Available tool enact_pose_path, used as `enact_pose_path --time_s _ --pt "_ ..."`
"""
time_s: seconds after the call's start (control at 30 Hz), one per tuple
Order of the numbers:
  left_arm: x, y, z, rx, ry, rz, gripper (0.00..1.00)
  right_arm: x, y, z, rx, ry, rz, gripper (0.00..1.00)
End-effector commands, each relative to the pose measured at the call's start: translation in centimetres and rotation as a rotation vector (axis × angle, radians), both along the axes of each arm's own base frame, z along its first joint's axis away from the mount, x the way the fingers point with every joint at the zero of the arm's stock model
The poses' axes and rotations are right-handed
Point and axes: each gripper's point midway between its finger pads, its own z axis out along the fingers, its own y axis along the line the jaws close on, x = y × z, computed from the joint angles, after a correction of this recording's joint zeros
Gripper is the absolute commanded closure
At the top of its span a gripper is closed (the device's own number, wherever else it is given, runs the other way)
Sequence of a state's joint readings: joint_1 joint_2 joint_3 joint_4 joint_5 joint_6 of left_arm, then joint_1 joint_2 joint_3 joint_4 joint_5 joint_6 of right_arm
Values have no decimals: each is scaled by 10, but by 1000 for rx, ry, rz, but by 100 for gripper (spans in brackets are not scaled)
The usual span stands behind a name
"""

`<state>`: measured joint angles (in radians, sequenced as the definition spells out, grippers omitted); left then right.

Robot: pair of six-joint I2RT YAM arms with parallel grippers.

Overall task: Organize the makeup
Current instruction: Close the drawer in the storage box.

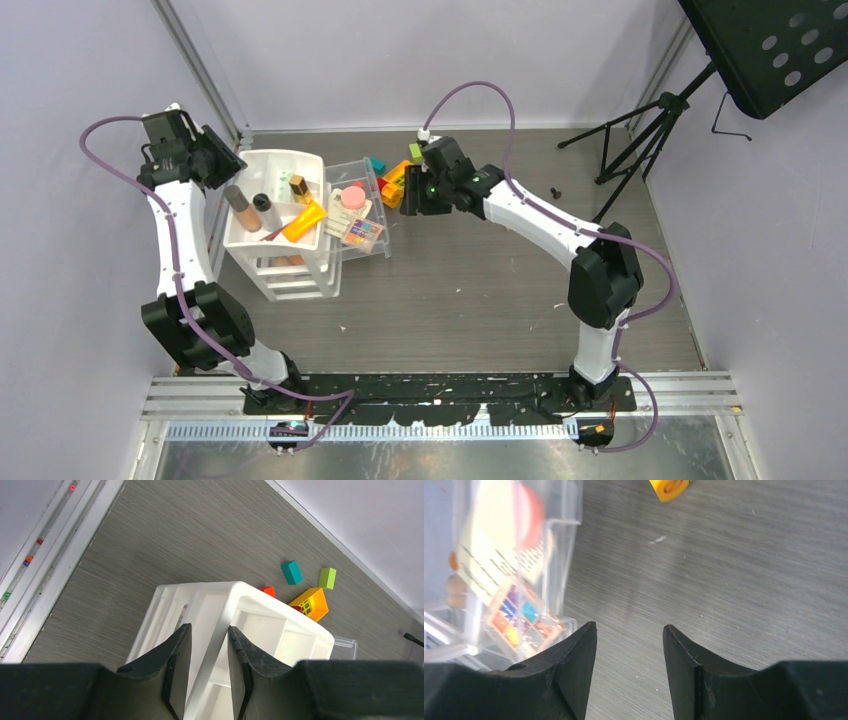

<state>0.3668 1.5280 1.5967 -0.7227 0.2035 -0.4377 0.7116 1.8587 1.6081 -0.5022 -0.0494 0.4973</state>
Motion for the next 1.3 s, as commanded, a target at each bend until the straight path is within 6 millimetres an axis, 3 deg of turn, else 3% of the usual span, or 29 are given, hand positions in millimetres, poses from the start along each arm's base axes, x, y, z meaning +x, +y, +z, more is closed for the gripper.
enact_pose_path --time_s 0.0,0.23,0.4,0.53,0.7,1.07,1.27 --pt "2 1 5 12 -13 -12 66 17 20 42 71 -102 19 44" --pt "3 0 2 1 -7 -18 66 19 41 34 60 -94 48 44" --pt "4 -1 3 -3 -10 -22 66 25 37 26 -14 -135 0 44" --pt "4 -2 2 -10 -10 -27 66 24 38 31 7 -149 8 44" --pt "5 -3 1 -16 -9 -30 66 12 58 40 69 -143 85 44" --pt "5 -5 2 -25 -13 -38 66 -9 104 29 92 -113 176 44" --pt "5 -5 2 -25 -14 -37 66 -20 125 35 109 -127 208 44"
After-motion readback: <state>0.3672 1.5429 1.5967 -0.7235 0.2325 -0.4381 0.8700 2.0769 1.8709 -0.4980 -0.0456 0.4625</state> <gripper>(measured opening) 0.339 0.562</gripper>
